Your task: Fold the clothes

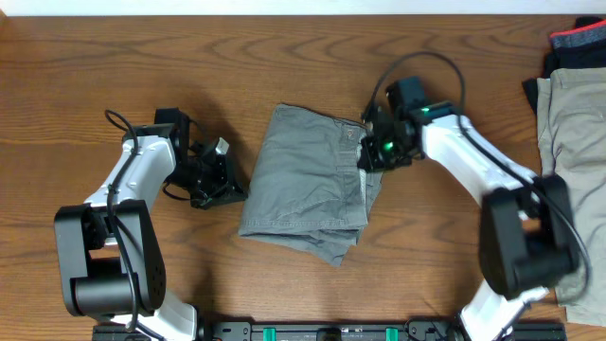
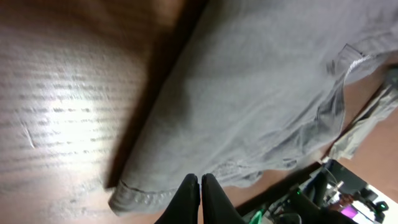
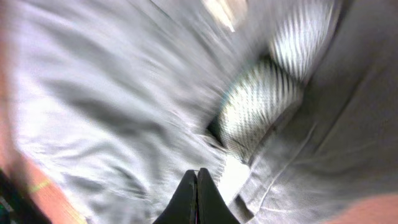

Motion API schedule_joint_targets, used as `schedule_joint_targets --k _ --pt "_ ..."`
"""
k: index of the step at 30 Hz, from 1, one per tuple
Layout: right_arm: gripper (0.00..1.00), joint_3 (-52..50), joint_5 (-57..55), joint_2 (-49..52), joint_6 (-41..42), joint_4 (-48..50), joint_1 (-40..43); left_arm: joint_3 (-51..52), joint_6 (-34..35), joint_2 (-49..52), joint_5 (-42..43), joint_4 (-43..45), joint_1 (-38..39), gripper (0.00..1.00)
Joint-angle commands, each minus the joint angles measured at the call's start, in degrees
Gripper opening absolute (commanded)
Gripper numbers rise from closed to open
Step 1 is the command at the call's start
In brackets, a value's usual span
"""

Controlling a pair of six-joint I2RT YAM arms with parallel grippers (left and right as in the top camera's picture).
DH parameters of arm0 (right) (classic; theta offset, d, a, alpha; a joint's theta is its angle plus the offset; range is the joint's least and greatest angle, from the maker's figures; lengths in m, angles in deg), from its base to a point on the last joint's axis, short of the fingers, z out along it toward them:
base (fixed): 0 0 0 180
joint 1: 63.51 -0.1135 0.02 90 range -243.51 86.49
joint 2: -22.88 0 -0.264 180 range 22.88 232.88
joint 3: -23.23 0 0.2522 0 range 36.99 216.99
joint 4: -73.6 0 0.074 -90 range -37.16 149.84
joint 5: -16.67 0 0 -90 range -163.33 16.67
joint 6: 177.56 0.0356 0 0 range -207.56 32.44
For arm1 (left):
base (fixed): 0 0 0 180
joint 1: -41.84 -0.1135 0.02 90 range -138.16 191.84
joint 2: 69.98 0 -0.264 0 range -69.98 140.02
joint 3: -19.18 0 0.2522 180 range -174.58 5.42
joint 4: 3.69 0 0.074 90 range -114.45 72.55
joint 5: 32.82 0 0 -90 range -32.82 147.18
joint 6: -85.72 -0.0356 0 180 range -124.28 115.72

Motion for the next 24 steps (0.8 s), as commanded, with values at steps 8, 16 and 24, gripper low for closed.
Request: schedule_joint_targets --k 8,16,24 --pt "0.01 3.7 -5.3 -12.5 -0.2 10.2 1.0 -0.7 -2.8 -4.0 3.2 -0.8 2.1 0.06" --pt "0.01 3.7 -5.4 -1.5 7.0 12.5 1.0 0.2 1.8 -6.6 -10.7 0.0 13.9 0.15" --pt "0.03 3.7 -4.7 9.1 0.1 10.9 1.0 4.1 3.4 -6.6 -13.0 0.0 16.4 0.31"
